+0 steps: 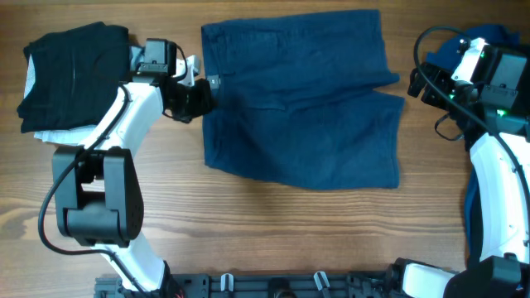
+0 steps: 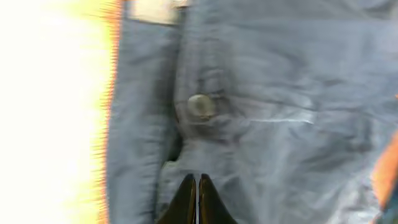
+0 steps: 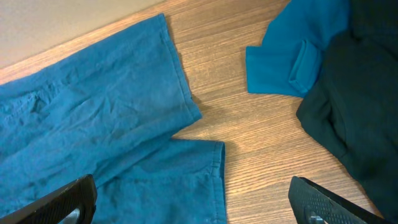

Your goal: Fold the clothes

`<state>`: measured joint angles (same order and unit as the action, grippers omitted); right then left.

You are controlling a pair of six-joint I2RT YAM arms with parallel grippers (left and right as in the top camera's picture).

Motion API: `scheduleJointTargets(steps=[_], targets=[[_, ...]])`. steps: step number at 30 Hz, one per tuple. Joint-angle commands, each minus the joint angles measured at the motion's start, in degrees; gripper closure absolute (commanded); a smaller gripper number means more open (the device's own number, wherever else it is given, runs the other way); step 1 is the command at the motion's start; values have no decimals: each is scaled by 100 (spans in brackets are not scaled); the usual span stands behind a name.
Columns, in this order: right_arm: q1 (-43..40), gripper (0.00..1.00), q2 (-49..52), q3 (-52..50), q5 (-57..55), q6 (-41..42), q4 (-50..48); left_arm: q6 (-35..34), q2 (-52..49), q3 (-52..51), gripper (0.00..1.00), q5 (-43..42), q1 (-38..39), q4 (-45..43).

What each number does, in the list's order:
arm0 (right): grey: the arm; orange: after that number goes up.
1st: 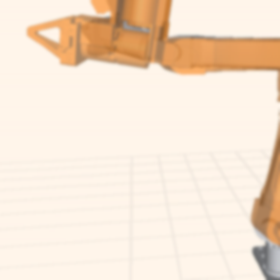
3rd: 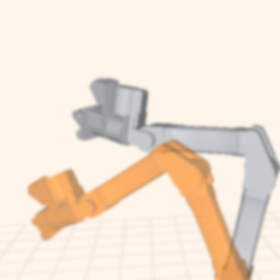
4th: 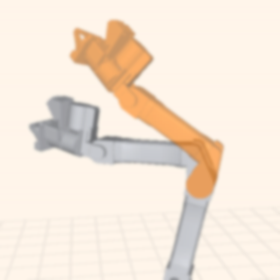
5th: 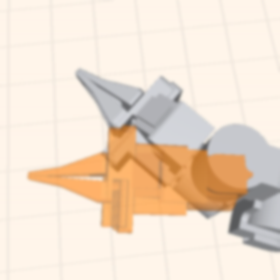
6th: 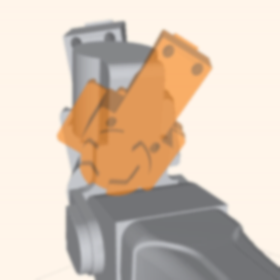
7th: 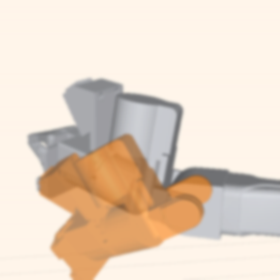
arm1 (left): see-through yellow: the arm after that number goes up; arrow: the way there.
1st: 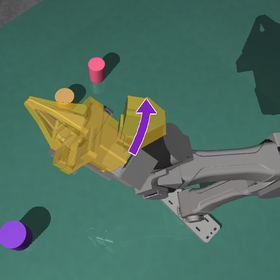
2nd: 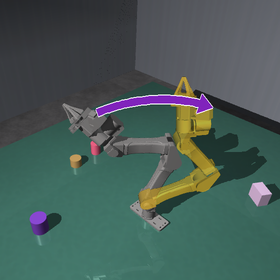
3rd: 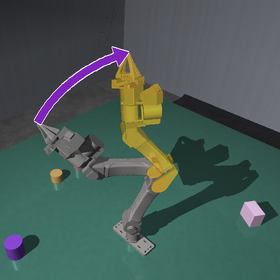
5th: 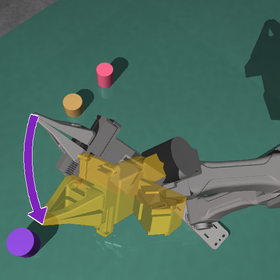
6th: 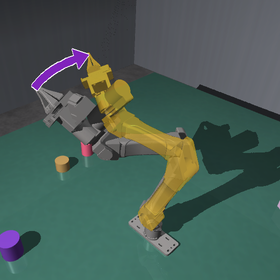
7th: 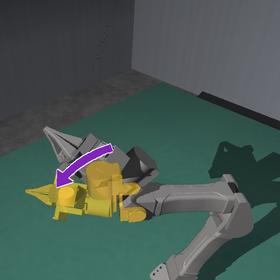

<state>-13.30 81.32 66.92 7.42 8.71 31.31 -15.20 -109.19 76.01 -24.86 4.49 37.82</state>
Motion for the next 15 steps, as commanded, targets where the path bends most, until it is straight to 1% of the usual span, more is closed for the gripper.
scheduleJointTargets(steps=[1, 5, 8, 15], targets=[[-28, 0, 11, 57, -61, 33, -22, -205, -118, -168, 96, 940, -11, 9], [-28, 0, 11, 57, -61, 33, -22, -197, -232, -304, 96, 872, -7, -70], [-28, 0, 11, 57, -61, 33, -22, -197, 70, -201, 96, 555, -7, 85], [-28, 0, 11, 57, -61, 33, -22, -203, 1641, -136, 96, 525, 37, 802]])
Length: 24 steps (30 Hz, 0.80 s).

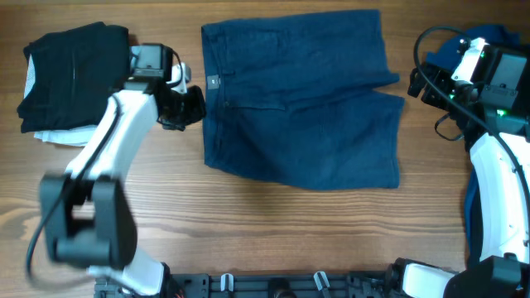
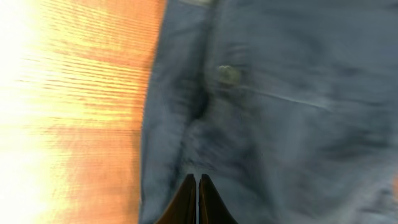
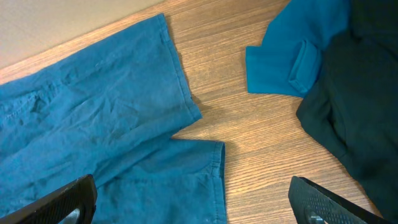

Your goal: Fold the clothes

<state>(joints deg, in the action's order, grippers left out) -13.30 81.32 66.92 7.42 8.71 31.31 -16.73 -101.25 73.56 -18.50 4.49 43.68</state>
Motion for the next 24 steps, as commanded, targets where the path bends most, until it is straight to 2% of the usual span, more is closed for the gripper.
scheduleJointTargets(steps=[1, 7, 10, 13, 15, 16, 17, 18, 19, 20, 21, 22, 24], targets=[[-28, 0, 11, 57, -61, 31, -22, -50, 988, 107, 95, -111, 57, 341], [-26, 0, 11, 57, -52, 46, -267, -177, 1266, 55, 92, -90, 186, 1340], [-28, 0, 11, 57, 579, 350, -428, -177, 1266, -190, 92, 149, 188, 1318], [33, 2, 57, 15, 2426, 46, -160, -201, 1263, -463, 88, 201, 186, 839], [227, 9, 203, -39, 3156, -442, -81, -393, 1231, -656, 88, 186, 219, 339], [365, 14, 319, -72, 3182, -566, -42, -538, 1202, -761, 89, 181, 229, 37], [544, 23, 494, -129, 3156, -662, -17, -669, 1163, -868, 91, 179, 245, -284], [745, 52, 710, -212, 3156, -721, -26, -789, 1097, -984, 92, 160, 262, -649], [909, 74, 901, -286, 3158, -723, -63, -824, 997, -1064, 93, 109, 293, -970], [1104, 84, 1165, -374, 3154, -737, -144, -822, 903, -1108, 93, 44, 321, -1178], [1316, 92, 1521, -411, 3136, -925, -197, -824, 699, -1154, 94, -66, 391, -1471], [1436, 95, 1764, -411, 3136, -1056, -238, -822, 553, -1154, 93, -140, 437, -1598], [1600, 96, 2229, -411, 3119, -1086, -380, -822, 273, -1154, 93, -229, 522, -1762]])
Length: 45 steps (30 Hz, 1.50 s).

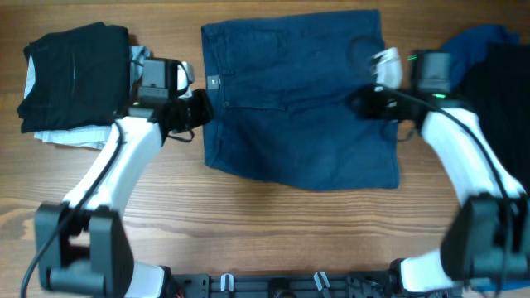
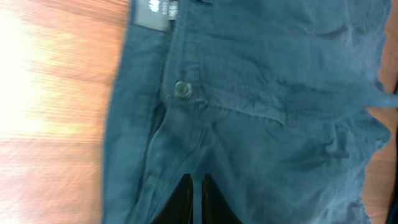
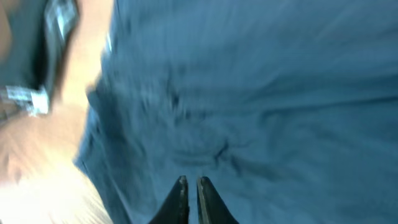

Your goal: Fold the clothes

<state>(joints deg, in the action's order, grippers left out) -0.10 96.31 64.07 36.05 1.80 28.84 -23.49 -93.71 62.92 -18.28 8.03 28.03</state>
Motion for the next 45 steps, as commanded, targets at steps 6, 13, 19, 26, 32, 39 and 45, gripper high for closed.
scheduleJointTargets(steps=[6, 13, 19, 26, 32, 39, 45], targets=[[308, 96, 1600, -136, -369, -254, -114, -144, -1292, -90, 93, -269, 310, -411], [229, 96, 1725, -153, -2159, 33, 350, -142, -1582, -90, 94, -90, 308, -424], [-81, 96, 1600, -114, -2179, 282, 334, -138, -1528, -13, 96, 101, 304, -374], [-354, 96, 68, 291, -2153, 332, 1095, -59, -341, 560, 96, 109, 232, -155], [-400, 92, -1196, 286, -2210, 1045, 2514, -142, 874, 573, 88, 511, 170, 1180], [-400, 45, -1362, -192, -2221, 1244, 3775, -90, 1102, 553, 44, 511, 181, 3023], [-411, 40, -1362, -1189, -3018, 2754, 3289, -72, 1038, 446, 42, 568, 181, 3110]])
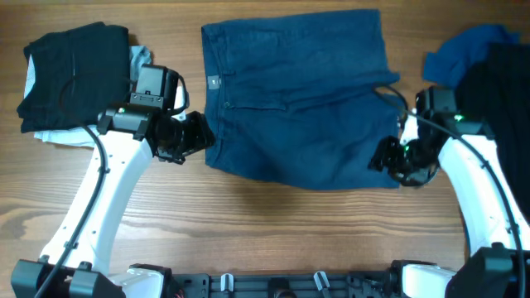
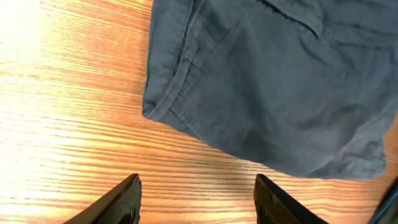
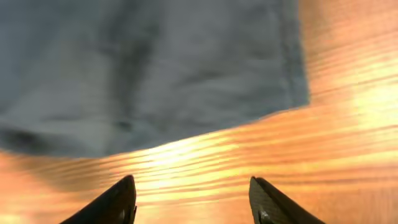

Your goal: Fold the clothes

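A pair of dark blue shorts point(image 1: 298, 91) lies flat on the wooden table, waistband to the left, legs to the right. My left gripper point(image 1: 199, 139) hangs open beside the shorts' near left waistband corner point(image 2: 155, 112), with bare wood between its fingertips point(image 2: 127, 199). At the near right hem corner point(image 3: 297, 93) of the shorts, my right gripper point(image 1: 385, 159) is open too, its fingertips point(image 3: 121, 199) over wood just off the cloth. Neither holds anything.
A folded black garment point(image 1: 74, 70) on something white sits at the far left. A heap of blue and dark clothes point(image 1: 484, 54) lies at the far right. Bare wood runs along the front of the table point(image 1: 265, 232).
Both grippers have opened. The left moved from the waistband button area to the near left corner. The right moved from over the shorts' upper right part to the near right hem corner.
The left gripper was shut at the waistband by the button while the right was open, parked at the far right. The left then drew back a little. Then both were shut over the shorts. Now both are open at the near corners.
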`<state>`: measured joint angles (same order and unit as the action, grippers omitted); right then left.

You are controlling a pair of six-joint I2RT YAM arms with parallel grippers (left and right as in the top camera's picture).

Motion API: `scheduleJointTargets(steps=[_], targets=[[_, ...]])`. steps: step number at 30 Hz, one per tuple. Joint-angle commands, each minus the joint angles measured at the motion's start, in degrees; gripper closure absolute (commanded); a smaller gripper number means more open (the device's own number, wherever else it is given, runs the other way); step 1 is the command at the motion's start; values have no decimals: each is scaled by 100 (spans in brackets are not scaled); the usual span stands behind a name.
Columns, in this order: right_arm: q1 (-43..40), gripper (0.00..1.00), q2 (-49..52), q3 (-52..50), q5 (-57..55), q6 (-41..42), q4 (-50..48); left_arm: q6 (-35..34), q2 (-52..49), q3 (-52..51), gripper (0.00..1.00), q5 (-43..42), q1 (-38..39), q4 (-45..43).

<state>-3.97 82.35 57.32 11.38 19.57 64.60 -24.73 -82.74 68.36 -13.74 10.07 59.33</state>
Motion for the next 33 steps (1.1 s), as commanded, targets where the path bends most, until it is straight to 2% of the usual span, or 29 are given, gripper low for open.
scheduleJointTargets(steps=[1, 3, 7, 15, 23, 24, 26, 27, 33], targets=[[-24, 39, 35, -651, -540, 1054, -426, 50, -61, -98, 41, 168, -22, -20], [-31, 37, 35, -1014, -588, 1217, -874, 50, -63, -98, 31, 256, -22, -20], [-175, 36, 37, -1381, -595, 1440, -1650, 48, -63, -140, 30, 297, -22, -98], [-315, 33, 236, -1580, -1014, 1705, -2225, 37, -63, -841, 29, 295, -22, -697], [-319, 34, 452, -1622, -841, 1832, -2516, -129, -63, -964, 27, 293, -22, -761], [-319, 37, 479, -1657, -841, 1834, -2538, -133, -63, -984, 27, 293, -20, -776], [-319, 58, 522, -1696, -841, 1829, -2538, -282, -63, -1056, 29, 291, -20, -791], [-319, 65, 540, -1711, -841, 1803, -2546, -334, -63, -1108, 30, 269, -15, -796], [-317, 86, 542, -1733, -839, 1784, -2590, -411, -63, -1508, 27, 269, 190, -846]])
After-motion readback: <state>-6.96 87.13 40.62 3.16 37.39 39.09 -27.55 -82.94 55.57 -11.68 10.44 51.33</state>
